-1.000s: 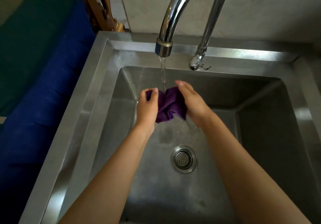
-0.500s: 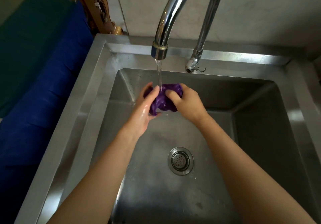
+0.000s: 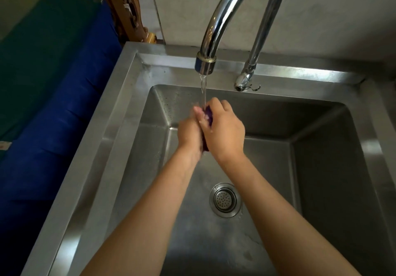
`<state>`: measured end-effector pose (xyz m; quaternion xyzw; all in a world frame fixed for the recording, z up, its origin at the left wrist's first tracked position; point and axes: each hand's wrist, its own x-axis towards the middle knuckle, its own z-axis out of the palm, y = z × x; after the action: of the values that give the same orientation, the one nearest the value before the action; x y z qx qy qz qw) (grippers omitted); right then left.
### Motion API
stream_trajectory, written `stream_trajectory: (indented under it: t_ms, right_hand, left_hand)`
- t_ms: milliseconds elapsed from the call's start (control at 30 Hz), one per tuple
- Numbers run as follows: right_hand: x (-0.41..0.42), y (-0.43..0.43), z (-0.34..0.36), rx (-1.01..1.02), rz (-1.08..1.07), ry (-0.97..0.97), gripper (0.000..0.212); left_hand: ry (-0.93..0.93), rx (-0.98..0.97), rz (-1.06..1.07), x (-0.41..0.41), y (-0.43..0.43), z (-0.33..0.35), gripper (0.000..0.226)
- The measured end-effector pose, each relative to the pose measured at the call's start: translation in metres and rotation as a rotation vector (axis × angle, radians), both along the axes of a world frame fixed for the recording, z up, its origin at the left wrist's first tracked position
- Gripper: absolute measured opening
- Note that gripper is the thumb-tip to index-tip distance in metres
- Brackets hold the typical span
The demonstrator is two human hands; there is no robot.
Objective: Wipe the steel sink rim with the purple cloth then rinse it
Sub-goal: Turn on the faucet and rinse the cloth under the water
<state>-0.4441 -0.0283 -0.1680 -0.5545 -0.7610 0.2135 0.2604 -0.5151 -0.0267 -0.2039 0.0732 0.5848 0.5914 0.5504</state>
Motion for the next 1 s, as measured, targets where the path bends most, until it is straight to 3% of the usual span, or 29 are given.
stream_trajectory:
  t_ms: [167,333,400,567,700,767,867,933,1000]
  right_hand:
    - [0.002,0.016,-0.007,-0.044,-0.035,0.041,0.035]
    - [0.003,0.038,-0.019,-0.415,-0.140,0.235,0.036]
    - [0.003,0.045,-0.024,-0.527,-0.176,0.331,0.037]
    - [0.021,0.049,-0.024,-0.680,-0.191,0.544,0.033]
    - [0.025,0.034,-0.005,-0.777,0.186,0.600,0.036]
    - [0.015,0.022,0.000,-0.523,0.321,0.367,0.035]
    - [-0.006,0.002,0.002,-0.148,0.256,0.002,0.030]
    - [-0.016,0.001,0.004,-0.031,0.157,-0.084,0.031]
    - [-0.018,0.015,0.005,-0.020,0.074,-0.119,0.035]
  left_hand:
    - [0.316,-0.086,-0.009,0.004,-0.004,-0.004,0.040]
    - [0.844,-0.021,-0.098,0.005,-0.008,0.016,0.050]
    - [0.881,0.020,-0.139,0.001,-0.010,0.018,0.047]
    - [0.447,-0.037,-0.101,-0.014,-0.005,0.008,0.017]
    - [0.158,-0.122,-0.036,-0.019,0.000,0.006,0.026]
    - [0.081,-0.150,-0.025,-0.022,0.002,0.006,0.036]
    - [-0.107,0.005,-0.040,-0.021,0.005,0.004,0.039]
    - [-0.209,0.102,-0.047,-0.011,0.004,0.011,0.038]
    - [-0.265,0.053,-0.052,0.000,0.001,0.015,0.041]
